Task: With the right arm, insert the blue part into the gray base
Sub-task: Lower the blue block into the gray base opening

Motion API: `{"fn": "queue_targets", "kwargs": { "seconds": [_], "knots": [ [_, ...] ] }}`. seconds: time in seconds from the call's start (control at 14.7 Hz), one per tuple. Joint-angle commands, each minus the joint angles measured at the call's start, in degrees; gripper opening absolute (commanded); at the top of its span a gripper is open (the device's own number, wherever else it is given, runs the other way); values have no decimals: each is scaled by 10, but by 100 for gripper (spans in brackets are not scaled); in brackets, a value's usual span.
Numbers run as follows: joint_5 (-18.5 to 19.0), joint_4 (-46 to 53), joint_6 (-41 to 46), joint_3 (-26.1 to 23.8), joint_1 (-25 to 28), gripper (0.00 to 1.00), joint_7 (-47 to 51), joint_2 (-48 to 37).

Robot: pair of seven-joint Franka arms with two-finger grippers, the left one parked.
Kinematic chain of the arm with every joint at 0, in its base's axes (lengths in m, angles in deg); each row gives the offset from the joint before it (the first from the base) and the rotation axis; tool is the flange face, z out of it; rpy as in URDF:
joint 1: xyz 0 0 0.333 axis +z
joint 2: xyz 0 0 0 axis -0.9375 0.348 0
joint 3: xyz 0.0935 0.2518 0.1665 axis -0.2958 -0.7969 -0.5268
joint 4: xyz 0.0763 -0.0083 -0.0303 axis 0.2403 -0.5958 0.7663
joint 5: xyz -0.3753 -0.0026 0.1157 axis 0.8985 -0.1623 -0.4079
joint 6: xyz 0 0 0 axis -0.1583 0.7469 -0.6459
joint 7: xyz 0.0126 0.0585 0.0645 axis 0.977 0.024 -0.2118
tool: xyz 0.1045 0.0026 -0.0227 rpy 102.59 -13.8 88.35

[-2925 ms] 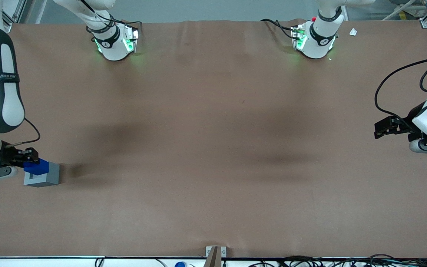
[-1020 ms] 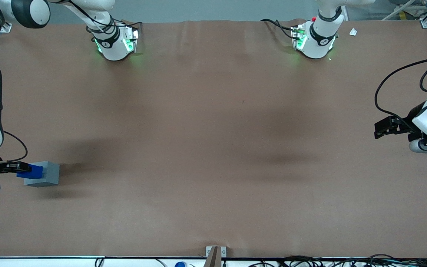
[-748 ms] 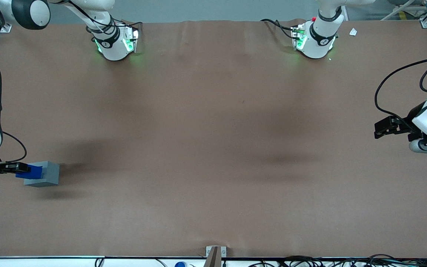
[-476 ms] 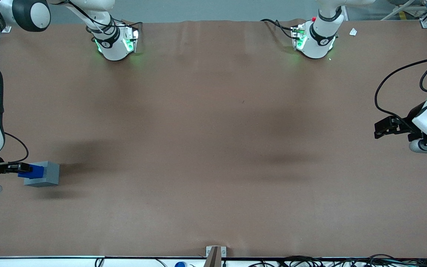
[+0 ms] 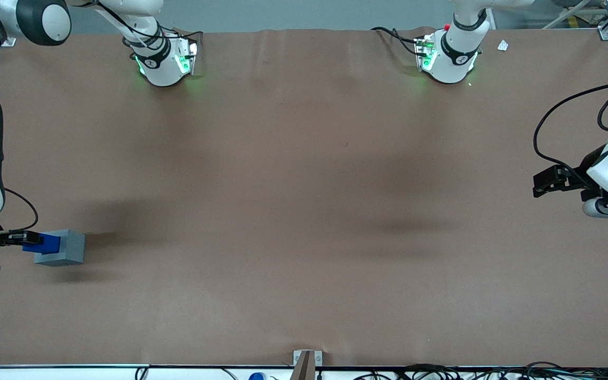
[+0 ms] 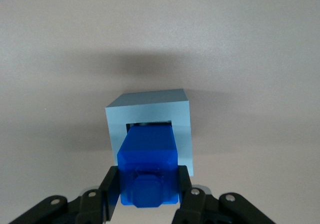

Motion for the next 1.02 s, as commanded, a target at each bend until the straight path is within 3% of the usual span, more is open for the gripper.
{"fn": "queue_targets", "kwargs": {
  "seconds": [0.0, 0.54, 0.61, 0.68, 0.75, 0.82, 0.95],
  "knots": [
    [6, 16, 4, -7, -7, 0, 5, 8],
    [3, 14, -7, -8, -5, 3, 9, 13],
    [3, 14, -7, -8, -5, 19, 9, 13],
    [3, 14, -8, -8, -4, 68, 9, 13],
    [5, 13, -8, -8, -2, 78, 7, 13],
    [5, 13, -8, -8, -2, 98, 7, 13],
    [3, 13, -7, -8, -5, 100, 8, 11]
  ]
}}
